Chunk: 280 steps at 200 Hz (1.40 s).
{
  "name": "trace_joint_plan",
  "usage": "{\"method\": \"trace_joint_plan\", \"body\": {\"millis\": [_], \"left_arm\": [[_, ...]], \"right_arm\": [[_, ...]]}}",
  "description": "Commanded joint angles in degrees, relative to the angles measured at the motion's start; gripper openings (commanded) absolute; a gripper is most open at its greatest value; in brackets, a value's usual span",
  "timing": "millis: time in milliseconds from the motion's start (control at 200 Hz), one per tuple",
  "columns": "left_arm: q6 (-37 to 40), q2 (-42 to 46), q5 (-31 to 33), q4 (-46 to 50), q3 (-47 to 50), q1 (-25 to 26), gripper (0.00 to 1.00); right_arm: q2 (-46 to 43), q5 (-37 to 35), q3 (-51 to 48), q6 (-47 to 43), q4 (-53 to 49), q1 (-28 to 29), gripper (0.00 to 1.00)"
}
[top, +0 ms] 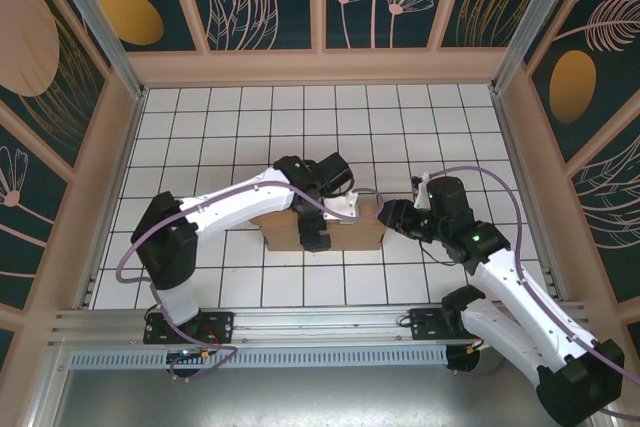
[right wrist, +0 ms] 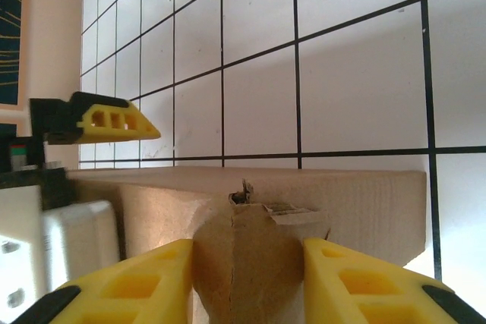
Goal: Fold the paper box
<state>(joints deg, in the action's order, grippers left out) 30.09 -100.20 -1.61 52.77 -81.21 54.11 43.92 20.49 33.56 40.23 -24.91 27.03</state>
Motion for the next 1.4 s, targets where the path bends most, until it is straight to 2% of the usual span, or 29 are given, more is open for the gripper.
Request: {"method": "trace_joint_plan", "body": {"millis": [0,170,245,395,490,576,696,821,896,1021,1151,1396], "left_arm": [[-2.7,8.1,-0.6,-8.0,2.8,-0.7,0.99],[-9.6,19.9,0.2,-16.2,8.7,-1.8,0.98],[-15.3,25.6,2.3,-20.0,10.6,-1.9,0.99],[-37.6,35.6,17.5,-26.4,12.1,-2.1,0.99],[-50.7,40.5,19.7,-26.5,14.3,-3.5,0.99],[-63.9,42.1,21.4,-17.9,13.4,-5.1,0.99],[-77.5,47.9,18.7,-10.6,19.2,-6.8,0.99],[-87.3,56.2,12.1,-11.5,29.4,-7.3,0.99],[-89.4,59.6,9.5,-13.0,34.1,-7.3,0.99],[-90.4,62.3,9.9,-15.4,38.3,-7.3,0.98],[-89.6,61.9,10.2,-17.5,38.6,-7.4,0.98],[-89.5,59.7,5.0,-25.8,41.0,-7.4,0.97]], "right_arm": [[0.9,-5.0,-1.4,-0.3,-3.6,0.4,0.37],[1.1,-6.2,-0.9,-0.3,-4.3,0.5,0.37],[1.2,-6.4,-0.8,-0.3,-4.5,0.6,0.37],[0.9,-7.6,-1.0,0.1,-4.7,1.3,0.37],[0.8,-8.7,-0.8,0.4,-5.1,2.4,0.37],[0.5,-10.1,-0.6,0.7,-5.7,3.4,0.37],[0.3,-11.0,-0.5,1.2,-6.4,4.0,0.37],[0.2,-11.7,-0.3,1.3,-7.4,4.0,0.37],[0.1,-11.9,-0.5,1.5,-7.7,4.0,0.37],[0.1,-12.2,-0.8,1.8,-7.9,5.5,0.37],[-0.1,-12.9,-0.8,2.5,-8.3,6.2,0.37],[-0.3,-13.4,-1.3,3.3,-8.2,6.7,0.37]]}}
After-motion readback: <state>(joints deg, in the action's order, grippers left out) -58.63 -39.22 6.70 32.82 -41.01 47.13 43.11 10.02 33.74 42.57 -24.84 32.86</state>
